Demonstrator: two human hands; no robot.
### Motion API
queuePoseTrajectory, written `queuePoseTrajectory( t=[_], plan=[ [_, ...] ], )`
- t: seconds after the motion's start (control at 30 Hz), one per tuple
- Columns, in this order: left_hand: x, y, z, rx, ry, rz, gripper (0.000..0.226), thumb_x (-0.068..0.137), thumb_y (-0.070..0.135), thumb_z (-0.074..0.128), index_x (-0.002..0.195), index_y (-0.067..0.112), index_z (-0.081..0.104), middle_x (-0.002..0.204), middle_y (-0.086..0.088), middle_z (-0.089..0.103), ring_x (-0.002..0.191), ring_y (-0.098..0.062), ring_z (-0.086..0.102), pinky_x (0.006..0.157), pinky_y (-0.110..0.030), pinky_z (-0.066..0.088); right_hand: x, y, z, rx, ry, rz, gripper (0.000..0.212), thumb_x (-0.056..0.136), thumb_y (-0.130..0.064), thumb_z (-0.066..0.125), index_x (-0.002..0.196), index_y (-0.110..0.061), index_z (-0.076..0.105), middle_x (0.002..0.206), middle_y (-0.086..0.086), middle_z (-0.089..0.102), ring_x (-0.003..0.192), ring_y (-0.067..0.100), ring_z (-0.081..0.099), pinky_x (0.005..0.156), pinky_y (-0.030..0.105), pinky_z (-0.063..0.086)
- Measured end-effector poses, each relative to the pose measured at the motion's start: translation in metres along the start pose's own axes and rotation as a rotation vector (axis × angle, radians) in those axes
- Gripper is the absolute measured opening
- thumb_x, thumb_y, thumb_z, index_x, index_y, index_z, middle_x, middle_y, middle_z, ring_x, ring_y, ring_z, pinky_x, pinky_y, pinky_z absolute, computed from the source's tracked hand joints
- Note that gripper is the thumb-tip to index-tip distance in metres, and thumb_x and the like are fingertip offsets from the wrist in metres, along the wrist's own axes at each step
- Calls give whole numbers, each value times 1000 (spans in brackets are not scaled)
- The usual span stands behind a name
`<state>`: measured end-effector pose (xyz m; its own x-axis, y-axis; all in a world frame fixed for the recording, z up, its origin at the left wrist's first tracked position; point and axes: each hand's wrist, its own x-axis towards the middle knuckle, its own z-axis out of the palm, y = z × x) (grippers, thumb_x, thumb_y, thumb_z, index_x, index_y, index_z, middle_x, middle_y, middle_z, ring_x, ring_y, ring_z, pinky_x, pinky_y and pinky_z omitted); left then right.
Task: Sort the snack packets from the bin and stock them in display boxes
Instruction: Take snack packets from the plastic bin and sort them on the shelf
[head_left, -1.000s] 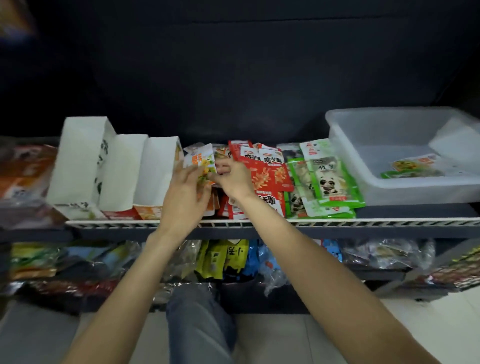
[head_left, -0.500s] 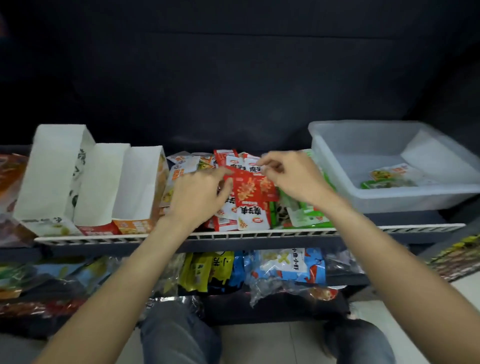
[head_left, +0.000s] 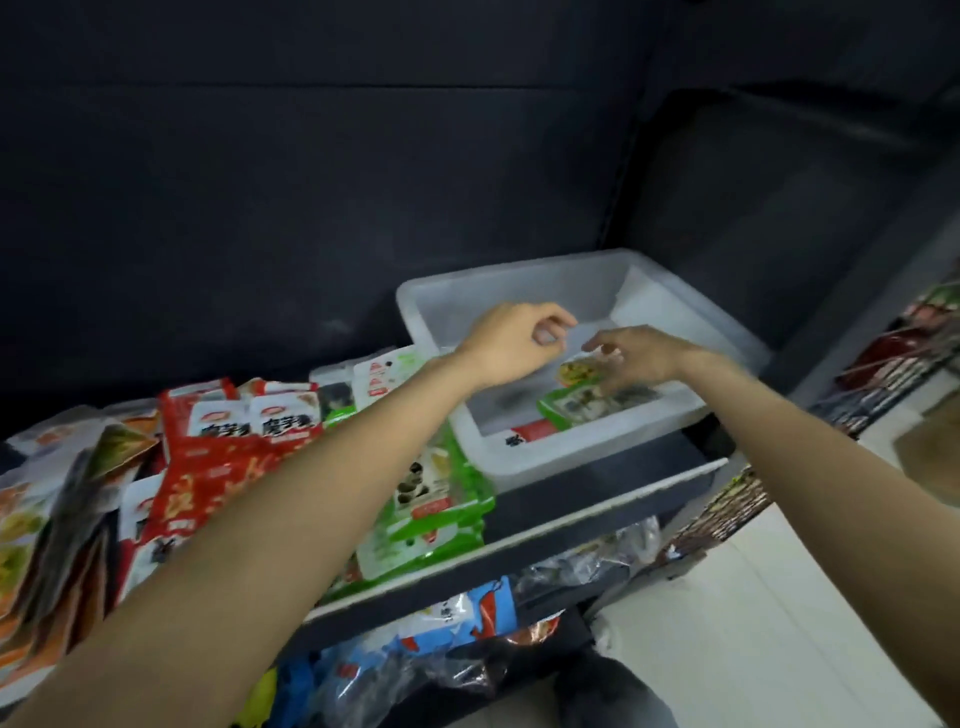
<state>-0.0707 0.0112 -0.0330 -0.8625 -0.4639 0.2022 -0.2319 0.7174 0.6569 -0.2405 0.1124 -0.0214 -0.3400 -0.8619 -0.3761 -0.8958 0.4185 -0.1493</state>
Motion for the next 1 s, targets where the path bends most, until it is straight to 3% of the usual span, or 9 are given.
queuePoseTrajectory(
  t=[0.1,0.2,0.3,0.4,0.5,0.63,0.8,0.9,1.0],
  plan=[
    [35,-13,21,-68,-94,-98,30,85,14,65,115,14,62,100,2,67,95,-19,62,94,-32,47,25,22,3,-83,-264,-33,103,61,-50,82,145,-41,23,146,-5,37,128,18,41,110,36,34],
    [60,-20,34,107,-287,-159,51,85,24,68,132,13,50,126,-6,59,110,-21,57,88,-22,41,43,30,8,-76,-292,-21,106,69,-41,82,149,-37,13,146,-1,29,133,21,32,111,34,31],
    [79,-28,44,385,-393,-163,67,85,38,66,142,15,39,138,-5,50,121,-23,50,95,-27,42,52,33,9,63,-358,-5,108,70,-30,83,150,-36,10,150,0,24,136,22,28,102,26,32],
    [93,-36,58,527,-441,-188,56,89,44,58,132,11,47,133,-11,52,115,-28,52,88,-31,44,52,38,7,68,-359,-16,104,74,-26,81,150,-32,11,149,-3,27,136,18,28,95,20,28],
    [100,-34,73,596,-402,-179,44,93,43,52,117,6,55,122,-16,55,108,-30,54,77,-30,39,53,42,10,30,-298,-12,108,69,-38,82,151,-27,13,153,-4,24,139,18,26,109,25,26],
    [108,-31,82,495,-359,-242,45,92,42,55,115,3,58,118,-15,61,105,-29,58,76,-30,40,57,43,13,5,-270,9,112,66,-46,82,151,-21,12,156,-4,19,142,18,22,116,32,22],
    [112,-33,66,73,-286,-372,29,84,22,70,108,8,62,99,-4,64,87,-22,63,67,-25,46,61,48,14,69,-202,-7,125,62,-44,85,152,-24,0,159,-5,7,145,17,12,118,33,17],
    [104,-32,38,32,-98,-358,21,84,18,68,103,12,61,100,-6,63,85,-22,61,69,-27,47,62,49,16,69,-139,-11,109,64,-46,83,150,-25,20,154,-3,25,140,20,27,114,32,27],
    [80,-22,1,-190,60,-332,17,84,11,68,96,17,57,100,-4,65,84,-17,63,72,-27,51,50,37,7,114,207,-59,72,75,-41,77,137,-21,46,139,3,49,127,22,46,105,36,39]
  ],
)
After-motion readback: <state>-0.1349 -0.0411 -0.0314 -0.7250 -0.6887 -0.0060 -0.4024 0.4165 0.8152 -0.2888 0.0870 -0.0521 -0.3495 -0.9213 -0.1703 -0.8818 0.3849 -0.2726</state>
